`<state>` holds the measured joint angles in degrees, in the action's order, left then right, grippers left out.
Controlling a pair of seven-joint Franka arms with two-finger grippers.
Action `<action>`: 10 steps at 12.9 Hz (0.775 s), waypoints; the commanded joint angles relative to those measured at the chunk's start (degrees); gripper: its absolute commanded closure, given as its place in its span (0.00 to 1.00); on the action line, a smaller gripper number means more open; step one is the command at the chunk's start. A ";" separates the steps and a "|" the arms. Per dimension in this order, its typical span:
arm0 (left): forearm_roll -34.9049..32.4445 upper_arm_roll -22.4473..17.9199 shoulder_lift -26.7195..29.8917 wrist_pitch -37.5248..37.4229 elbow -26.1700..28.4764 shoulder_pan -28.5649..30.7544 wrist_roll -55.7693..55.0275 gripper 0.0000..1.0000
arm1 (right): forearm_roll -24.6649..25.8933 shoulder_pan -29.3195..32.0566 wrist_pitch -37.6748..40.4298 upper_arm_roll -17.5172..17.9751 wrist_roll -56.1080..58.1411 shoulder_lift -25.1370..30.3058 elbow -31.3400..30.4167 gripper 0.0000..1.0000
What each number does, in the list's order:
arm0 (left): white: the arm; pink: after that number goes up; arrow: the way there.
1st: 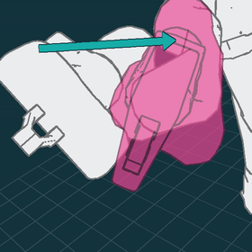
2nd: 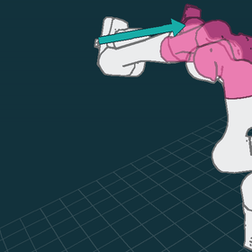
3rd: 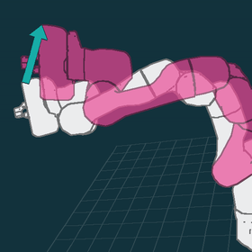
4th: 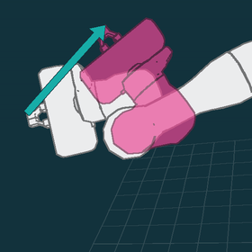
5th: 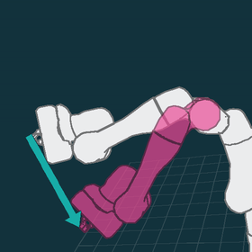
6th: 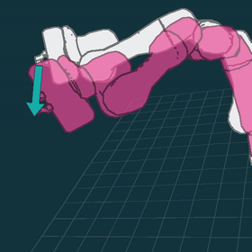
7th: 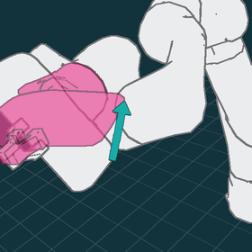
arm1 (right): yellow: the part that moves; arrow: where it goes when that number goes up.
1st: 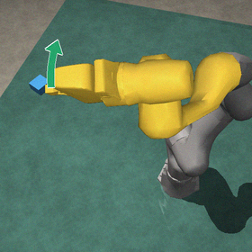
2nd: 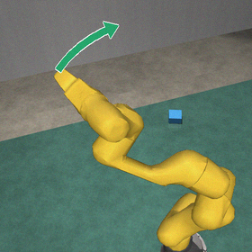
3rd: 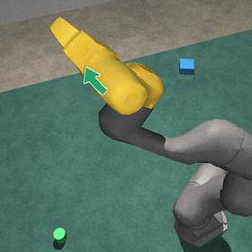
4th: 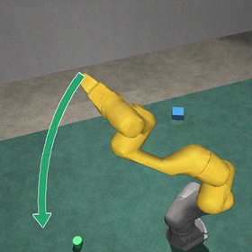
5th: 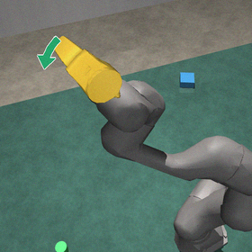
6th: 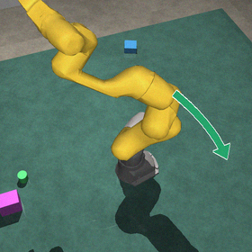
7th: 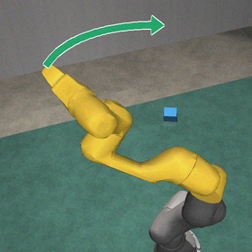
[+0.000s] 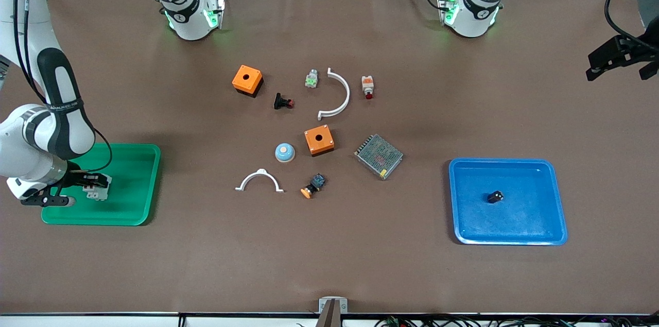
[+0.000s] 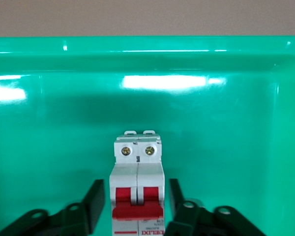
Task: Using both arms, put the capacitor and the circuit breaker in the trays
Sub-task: 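Lower the white breaker into the green tray with the right gripper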
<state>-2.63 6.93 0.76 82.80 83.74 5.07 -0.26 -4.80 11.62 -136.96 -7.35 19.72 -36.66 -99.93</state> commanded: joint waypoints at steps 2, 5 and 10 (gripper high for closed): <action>1.14 -0.60 0.56 0.17 2.14 -0.24 0.79 0.00 | -0.74 -1.15 2.04 1.46 -0.55 0.45 1.84 0.00; 1.93 -0.60 0.29 0.69 2.22 -0.06 0.70 0.00 | -0.39 -6.23 10.19 1.28 -9.40 4.13 3.24 0.00; 2.02 -0.78 -0.32 2.28 2.05 0.11 0.17 0.00 | 0.84 -11.79 29.32 1.02 -17.08 8.62 11.57 0.00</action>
<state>-1.85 6.48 0.34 84.33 85.61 5.13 -0.23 -4.64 0.00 -115.20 -5.86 3.49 -29.93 -92.22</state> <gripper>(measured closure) 0.000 0.000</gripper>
